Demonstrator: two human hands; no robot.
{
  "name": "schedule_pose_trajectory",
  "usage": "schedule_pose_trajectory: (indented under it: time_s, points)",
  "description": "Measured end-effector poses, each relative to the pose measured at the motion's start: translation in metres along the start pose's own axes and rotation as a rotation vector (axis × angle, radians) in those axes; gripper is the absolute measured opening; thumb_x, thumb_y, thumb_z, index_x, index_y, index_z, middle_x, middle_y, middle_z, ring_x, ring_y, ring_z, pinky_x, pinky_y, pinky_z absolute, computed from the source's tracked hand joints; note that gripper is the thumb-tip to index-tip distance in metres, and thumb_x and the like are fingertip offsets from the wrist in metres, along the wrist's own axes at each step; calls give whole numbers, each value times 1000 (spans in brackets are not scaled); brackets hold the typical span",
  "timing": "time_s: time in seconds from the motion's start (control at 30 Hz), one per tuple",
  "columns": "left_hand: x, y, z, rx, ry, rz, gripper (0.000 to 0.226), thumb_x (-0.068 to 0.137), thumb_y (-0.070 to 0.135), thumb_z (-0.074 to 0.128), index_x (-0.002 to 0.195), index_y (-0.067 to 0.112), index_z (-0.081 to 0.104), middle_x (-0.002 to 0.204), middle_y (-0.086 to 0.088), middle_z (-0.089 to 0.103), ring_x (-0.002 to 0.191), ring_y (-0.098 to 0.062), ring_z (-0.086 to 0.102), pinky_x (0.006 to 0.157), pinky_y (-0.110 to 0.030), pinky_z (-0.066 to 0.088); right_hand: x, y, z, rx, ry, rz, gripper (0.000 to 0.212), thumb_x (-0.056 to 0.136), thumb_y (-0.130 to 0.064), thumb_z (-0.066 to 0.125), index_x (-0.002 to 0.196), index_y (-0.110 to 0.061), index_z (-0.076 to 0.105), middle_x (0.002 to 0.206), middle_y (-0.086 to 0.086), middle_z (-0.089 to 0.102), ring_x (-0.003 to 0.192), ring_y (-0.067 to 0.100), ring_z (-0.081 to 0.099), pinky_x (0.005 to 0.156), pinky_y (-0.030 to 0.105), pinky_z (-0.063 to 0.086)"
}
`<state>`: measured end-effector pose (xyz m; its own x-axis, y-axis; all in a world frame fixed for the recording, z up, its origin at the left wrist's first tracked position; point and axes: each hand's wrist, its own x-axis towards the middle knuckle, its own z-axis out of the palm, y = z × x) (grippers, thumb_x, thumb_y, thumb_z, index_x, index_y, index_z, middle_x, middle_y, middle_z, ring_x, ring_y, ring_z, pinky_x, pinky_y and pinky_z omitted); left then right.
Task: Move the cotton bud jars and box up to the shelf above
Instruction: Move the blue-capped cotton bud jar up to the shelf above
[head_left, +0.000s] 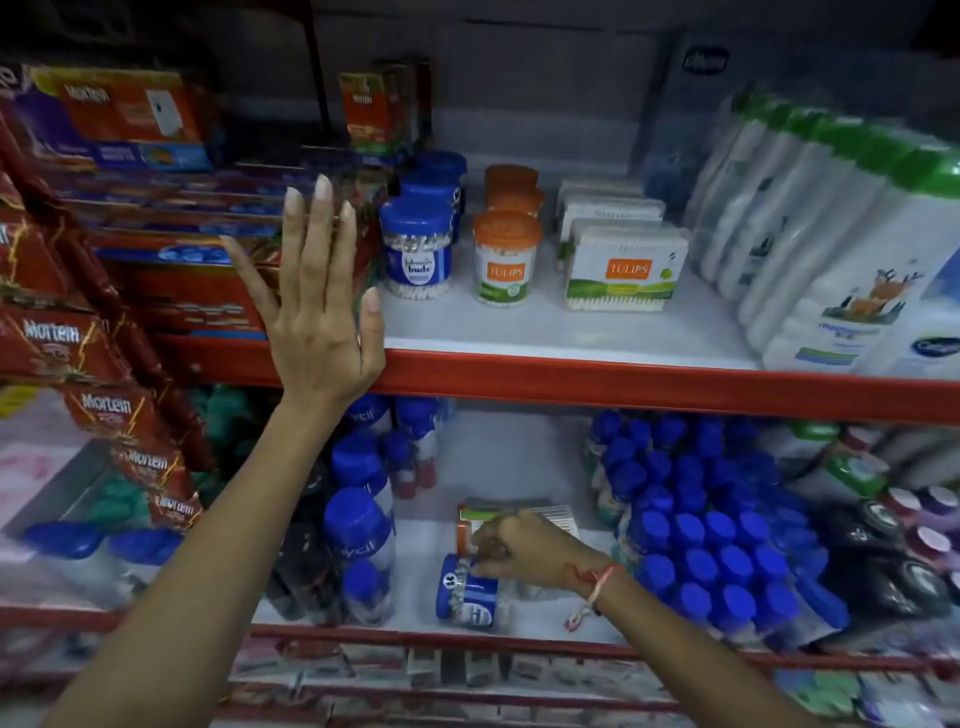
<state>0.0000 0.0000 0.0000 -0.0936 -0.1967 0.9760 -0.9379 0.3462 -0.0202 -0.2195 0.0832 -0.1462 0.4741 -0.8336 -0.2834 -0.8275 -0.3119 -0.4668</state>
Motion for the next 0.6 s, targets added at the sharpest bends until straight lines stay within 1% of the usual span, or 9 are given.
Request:
schedule_pose_trajectory:
  time_s: [0.07, 0.13, 0.2, 0.23, 0.33, 0.4, 0.47, 0.53, 0.6]
  points:
    - [2, -1, 1, 11, 33, -12, 51, 102, 26, 28, 148, 6, 34, 153, -18, 37, 151, -17, 10, 121, -48, -12, 5, 5, 11, -28, -67, 21, 39, 89, -43, 64, 99, -5, 66, 95, 17, 70, 76, 24, 52, 67, 33, 37]
    - [1, 0, 3, 16, 43, 5, 50, 102, 25, 28, 148, 5, 35, 152, -18, 37, 150, -17, 10, 122, -47, -11, 8, 10, 24, -21, -135, 72, 57, 82, -56, 63, 104, -3, 64, 94, 15, 70, 77, 30, 58, 66, 36, 43]
    - [-1, 0, 5, 13, 34, 13, 50, 102, 25, 29, 147, 5, 36, 152, -18, 38, 150, -17, 10, 122, -47, -9, 14, 15, 33, 8, -175, 92, 72, 77, -63, 61, 115, -2, 61, 105, 19, 71, 90, 39, 65, 78, 43, 55]
    - [-2, -1, 5, 17, 36, 12, 50, 102, 25, 28, 147, 5, 36, 152, -18, 38, 150, -17, 10, 122, -47, -9, 16, 13, 33, 26, -193, 92, 74, 78, -64, 63, 122, -4, 59, 113, 19, 70, 98, 38, 65, 86, 44, 55]
    - [-2, -5, 8, 29, 53, 17, 50, 102, 25, 29, 147, 5, 37, 152, -17, 37, 151, -17, 10, 123, -48, -6, 14, 6, 28, 124, -168, 109, 75, 79, -58, 69, 135, -10, 54, 129, 13, 64, 110, 29, 61, 92, 35, 50]
    - [-2, -3, 9, 28, 62, 16, 49, 102, 24, 30, 147, 5, 37, 152, -18, 36, 151, -18, 10, 123, -48, -6, 11, 6, 23, 259, -107, 133, 68, 80, -56, 70, 130, -12, 58, 123, 13, 67, 103, 26, 62, 83, 29, 46]
    - [-1, -2, 8, 22, 60, 15, 49, 102, 23, 30, 147, 4, 37, 152, -17, 36, 150, -18, 11, 123, -48, -6, 3, 6, 14, 425, -47, 139, 61, 76, -61, 72, 117, -15, 67, 110, 16, 73, 94, 24, 68, 82, 32, 49]
    - [-2, -2, 9, 17, 67, 16, 49, 101, 23, 31, 147, 4, 37, 152, -17, 36, 150, -18, 12, 123, -48, -6, -6, -1, 0, 608, -16, 163, 57, 73, -61, 74, 110, -18, 71, 104, 10, 76, 89, 15, 71, 83, 34, 54]
    - [-2, -2, 9, 18, 66, 22, 50, 101, 23, 32, 147, 4, 37, 152, -16, 37, 150, -19, 12, 123, -48, -5, -18, -14, -20, 765, -9, 162, 47, 80, -49, 74, 116, -20, 69, 109, 3, 77, 88, 6, 71, 76, 22, 54]
